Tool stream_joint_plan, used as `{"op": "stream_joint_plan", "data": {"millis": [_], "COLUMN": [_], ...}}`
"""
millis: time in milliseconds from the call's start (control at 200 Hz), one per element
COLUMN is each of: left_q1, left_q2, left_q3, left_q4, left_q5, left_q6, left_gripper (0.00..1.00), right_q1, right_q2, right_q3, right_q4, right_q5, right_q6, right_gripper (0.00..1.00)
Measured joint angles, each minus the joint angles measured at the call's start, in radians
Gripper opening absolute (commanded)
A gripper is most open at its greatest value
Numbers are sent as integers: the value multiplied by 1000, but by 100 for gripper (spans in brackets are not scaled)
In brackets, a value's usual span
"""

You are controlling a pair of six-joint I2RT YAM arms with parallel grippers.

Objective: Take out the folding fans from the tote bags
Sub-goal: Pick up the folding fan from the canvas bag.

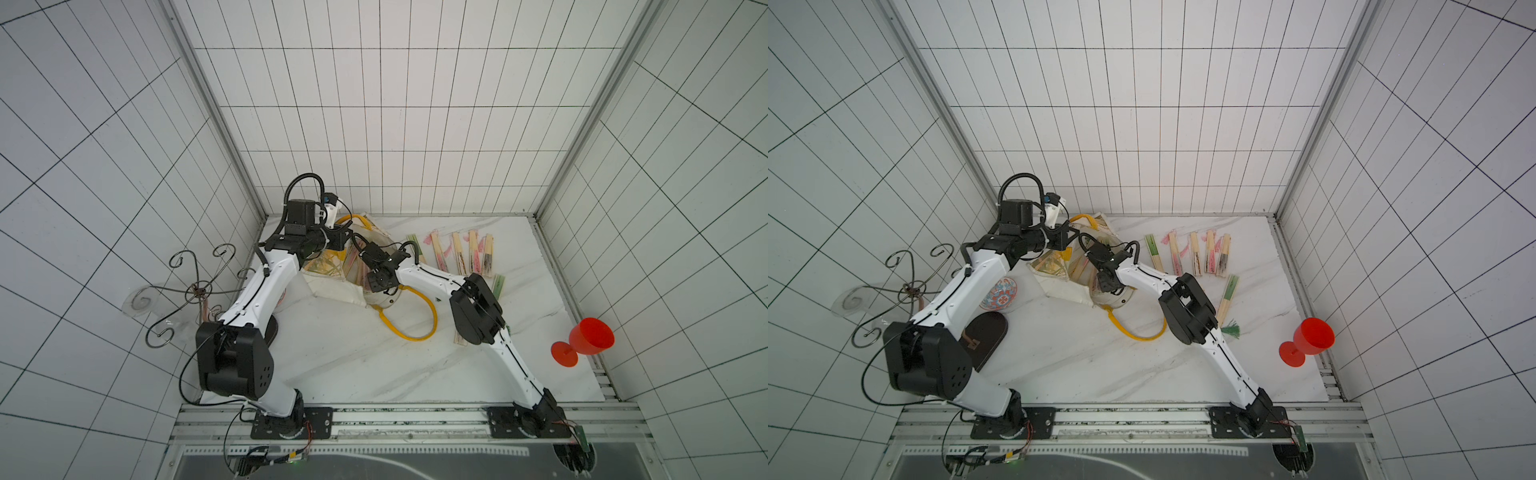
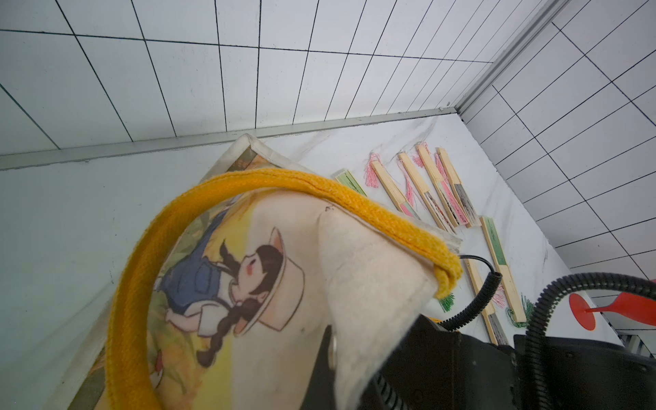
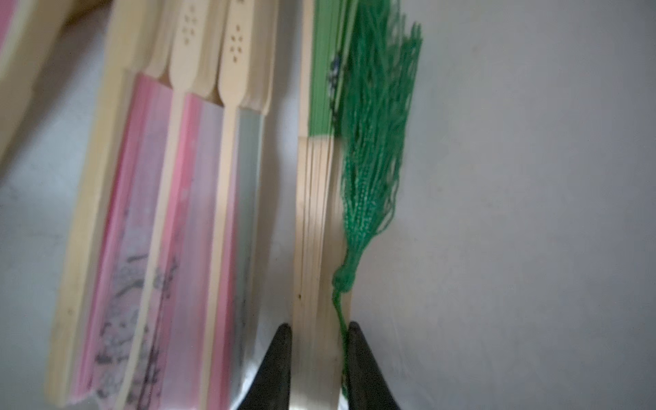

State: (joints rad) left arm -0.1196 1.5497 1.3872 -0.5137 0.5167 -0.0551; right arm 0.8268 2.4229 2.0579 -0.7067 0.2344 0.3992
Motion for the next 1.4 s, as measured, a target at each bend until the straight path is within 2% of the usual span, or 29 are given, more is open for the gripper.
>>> {"op": "stream_joint_plan", "data": {"millis": [395, 630, 855, 1109, 1399], "left_q1": [17, 22, 26, 29, 52], "left_q2": [2, 2, 3, 4, 7], "left_q3": [0, 0, 0, 0, 0], "left_q4": [1, 1, 1, 1, 1], "left_q5": [0, 0, 0, -1, -21], "left_q6": [-5, -9, -10, -20, -43], "left_gripper": [0, 0, 0, 0, 0], "right_q1": [-3, 12, 26, 37, 38], "right_q2": [-136, -287, -377, -438, -580], "right_q3": [-21, -209, -382, -473, -581], "right_q4": [-40, -24, 53, 126, 154], "right_q5": [-50, -101, -218, -300, -316], "right_q6": [-5, -10, -21, -37, -41], "right_gripper": [0, 0, 0, 0, 0]}}
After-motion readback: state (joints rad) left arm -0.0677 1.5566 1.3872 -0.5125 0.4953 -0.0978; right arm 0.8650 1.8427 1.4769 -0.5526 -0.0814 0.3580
